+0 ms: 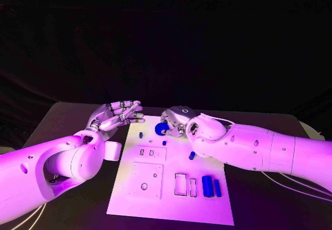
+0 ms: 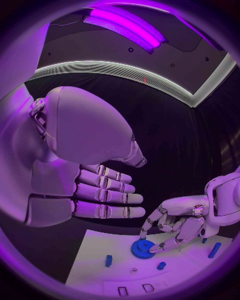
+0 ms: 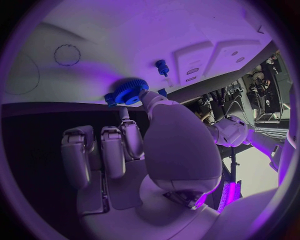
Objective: Assemble the parts on the task board
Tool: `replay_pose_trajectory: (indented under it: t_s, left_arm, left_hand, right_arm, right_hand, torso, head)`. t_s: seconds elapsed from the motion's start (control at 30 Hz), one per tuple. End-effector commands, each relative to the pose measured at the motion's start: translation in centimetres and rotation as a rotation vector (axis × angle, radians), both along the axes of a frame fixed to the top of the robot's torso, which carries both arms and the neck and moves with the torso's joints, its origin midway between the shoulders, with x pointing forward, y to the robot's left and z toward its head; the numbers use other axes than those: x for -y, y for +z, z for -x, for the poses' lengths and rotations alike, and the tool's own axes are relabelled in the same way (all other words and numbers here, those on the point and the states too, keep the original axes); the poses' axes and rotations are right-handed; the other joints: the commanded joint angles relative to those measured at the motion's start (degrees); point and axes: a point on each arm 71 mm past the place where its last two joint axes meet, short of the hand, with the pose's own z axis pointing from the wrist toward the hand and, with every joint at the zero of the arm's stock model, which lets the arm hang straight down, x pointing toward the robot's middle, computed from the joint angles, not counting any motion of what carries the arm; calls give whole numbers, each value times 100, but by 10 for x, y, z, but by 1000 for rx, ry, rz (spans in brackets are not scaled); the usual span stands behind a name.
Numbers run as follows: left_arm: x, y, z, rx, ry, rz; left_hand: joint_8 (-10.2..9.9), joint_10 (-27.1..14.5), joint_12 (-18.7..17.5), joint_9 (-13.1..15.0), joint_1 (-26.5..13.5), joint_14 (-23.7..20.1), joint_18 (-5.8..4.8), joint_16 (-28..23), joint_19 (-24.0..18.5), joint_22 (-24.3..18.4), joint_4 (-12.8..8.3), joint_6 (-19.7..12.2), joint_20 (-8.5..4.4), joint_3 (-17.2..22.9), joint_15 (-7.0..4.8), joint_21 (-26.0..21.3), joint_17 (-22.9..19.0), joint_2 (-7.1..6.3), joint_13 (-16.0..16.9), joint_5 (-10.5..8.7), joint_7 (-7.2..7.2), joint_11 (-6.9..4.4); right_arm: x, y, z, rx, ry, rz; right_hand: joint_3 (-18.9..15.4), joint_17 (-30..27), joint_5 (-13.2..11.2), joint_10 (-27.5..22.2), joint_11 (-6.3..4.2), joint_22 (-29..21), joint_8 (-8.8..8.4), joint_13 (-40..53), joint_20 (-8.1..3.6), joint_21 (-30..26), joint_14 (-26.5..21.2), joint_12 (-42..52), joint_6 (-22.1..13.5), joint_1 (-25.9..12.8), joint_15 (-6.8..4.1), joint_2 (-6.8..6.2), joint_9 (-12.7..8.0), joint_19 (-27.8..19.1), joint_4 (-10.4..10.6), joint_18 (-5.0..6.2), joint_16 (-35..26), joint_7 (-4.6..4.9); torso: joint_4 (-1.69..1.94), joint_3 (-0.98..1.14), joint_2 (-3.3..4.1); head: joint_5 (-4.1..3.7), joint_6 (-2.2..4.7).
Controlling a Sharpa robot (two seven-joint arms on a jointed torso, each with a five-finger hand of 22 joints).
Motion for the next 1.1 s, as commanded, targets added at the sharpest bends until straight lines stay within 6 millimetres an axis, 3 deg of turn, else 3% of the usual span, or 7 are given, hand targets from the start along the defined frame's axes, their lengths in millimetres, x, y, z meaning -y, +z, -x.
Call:
replay_pose_trajectory:
  t_s: [0.03, 0.67, 0.87, 1.1]
  left_arm:
    - [2, 3, 0, 13, -18, 6]
    - [2, 3, 0, 14, -15, 3]
    - [3, 2, -1, 15, -16, 2]
    - [4, 2, -2, 15, -15, 1]
  left_hand:
    - [-37, -29, -31, -5, -24, -30, 53, -18, -43, 5, -12, -33, 2, 12, 8, 31, 7, 3, -1, -17, 113, -9]
    - [-39, -31, -35, -6, -26, -34, 51, -20, -49, 6, -11, -35, 4, 11, 10, 32, 9, 2, -1, -17, 115, -9]
    - [-41, -32, -37, -7, -26, -36, 51, -22, -54, 6, -11, -36, 5, 12, 10, 32, 10, 3, -1, -17, 117, -8]
    - [-42, -36, -42, -7, -25, -41, 49, -25, -62, 6, -11, -35, 7, 14, 12, 32, 12, 6, -1, -17, 115, -6]
  right_arm:
    - [-1, -1, 0, -6, 5, 7]
    - [3, -7, -1, -92, 7, 16]
    - [5, -9, -3, -111, 1, 15]
    - [8, -10, -3, -113, -6, 18]
  right_hand:
    - [-144, 1040, -153, -64, 24, 1506, -119, 171, 66, 25, 499, -43, -129, -170, 64, 19, -37, 599, 9, -81, 16, 44]
    - [-167, 1090, 53, 76, -3, 1506, -88, 340, 79, 25, 509, 116, 137, -336, 52, 175, -2, 599, 13, -81, 34, 4]
    - [-173, 1100, 63, 76, -5, 1506, -99, 340, 76, 25, 511, 116, 142, -377, 49, 177, -4, 599, 12, -81, 37, 2]
    - [-175, 1105, 66, 79, -6, 1506, -102, 344, 75, 25, 512, 119, 140, -382, 49, 175, -5, 599, 11, -81, 39, 2]
  torso:
    - [0, 1, 2]
    - [-5, 4, 1]
    - [-17, -8, 12]
    - [1, 3, 0]
  head:
    - [-5, -1]
    - [-3, -19]
    - [-24, -19]
    - [-37, -41]
